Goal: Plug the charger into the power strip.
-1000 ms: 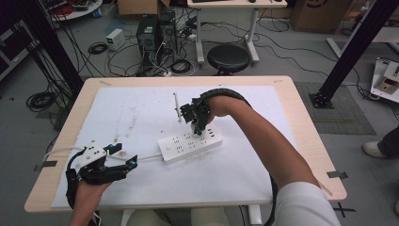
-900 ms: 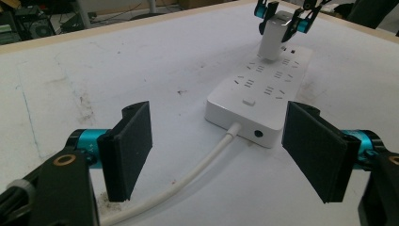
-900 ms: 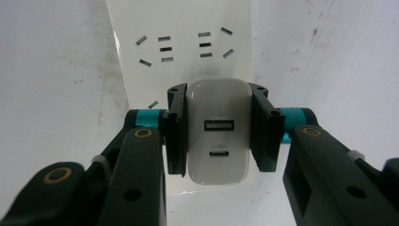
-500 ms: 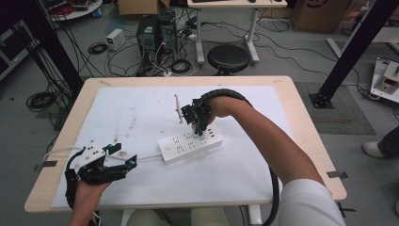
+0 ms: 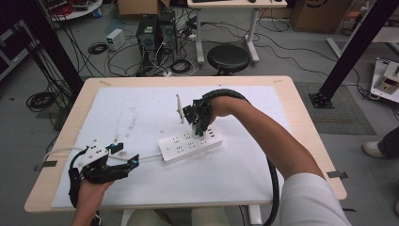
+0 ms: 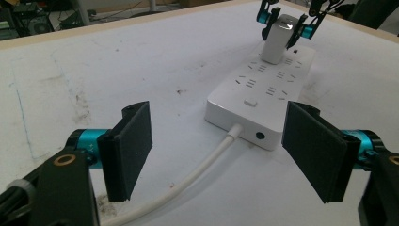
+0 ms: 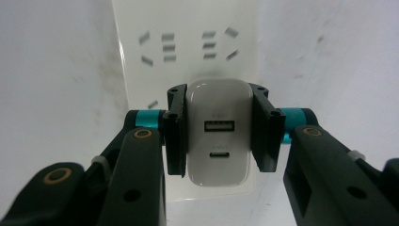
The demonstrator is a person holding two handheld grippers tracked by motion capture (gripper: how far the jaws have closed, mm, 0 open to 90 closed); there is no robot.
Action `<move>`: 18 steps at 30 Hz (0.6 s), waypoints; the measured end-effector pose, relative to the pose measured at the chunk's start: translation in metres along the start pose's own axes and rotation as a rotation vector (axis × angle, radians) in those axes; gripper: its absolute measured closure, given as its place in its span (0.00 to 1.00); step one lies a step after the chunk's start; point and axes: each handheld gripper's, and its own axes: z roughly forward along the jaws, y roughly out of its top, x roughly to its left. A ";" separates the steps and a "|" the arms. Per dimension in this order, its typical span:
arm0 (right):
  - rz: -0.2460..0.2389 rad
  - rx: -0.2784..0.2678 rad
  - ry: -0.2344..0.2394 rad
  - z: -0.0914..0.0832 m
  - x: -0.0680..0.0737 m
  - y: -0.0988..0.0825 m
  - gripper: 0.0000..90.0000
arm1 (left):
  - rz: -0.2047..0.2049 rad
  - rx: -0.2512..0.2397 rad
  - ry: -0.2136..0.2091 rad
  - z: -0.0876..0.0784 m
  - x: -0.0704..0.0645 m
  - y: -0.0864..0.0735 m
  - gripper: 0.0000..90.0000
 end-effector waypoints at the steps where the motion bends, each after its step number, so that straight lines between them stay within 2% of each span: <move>1: 0.024 -0.011 0.004 0.000 -0.001 -0.003 0.71 | 0.001 0.003 0.000 0.000 0.001 0.000 0.28; 2: 0.028 -0.022 0.009 0.000 -0.003 -0.004 0.71 | -0.002 0.001 0.002 0.001 0.001 -0.001 0.28; 5: 0.022 -0.006 0.005 0.001 -0.003 -0.002 0.71 | -0.010 -0.001 0.002 0.004 0.002 -0.001 0.28; 7: 0.029 -0.006 0.010 0.001 -0.004 -0.002 0.71 | -0.007 0.000 -0.001 0.005 0.001 0.000 0.28; 8: 0.048 -0.005 0.024 0.002 -0.006 -0.003 0.71 | -0.006 -0.006 -0.004 0.007 0.000 0.001 0.28; 12: 0.051 0.034 0.046 0.005 -0.009 0.001 0.71 | -0.011 -0.009 -0.007 0.009 -0.001 0.001 0.28; 13: 0.046 0.056 0.045 0.006 -0.010 0.003 0.71 | -0.009 -0.011 -0.007 0.009 -0.001 0.001 0.28; 16: 0.051 0.076 0.034 0.007 -0.008 0.005 0.71 | -0.012 -0.023 -0.006 0.009 -0.002 0.001 0.28; 18: 0.054 0.068 0.032 0.008 -0.008 0.004 0.71 | -0.012 -0.025 -0.008 0.008 -0.002 0.002 0.28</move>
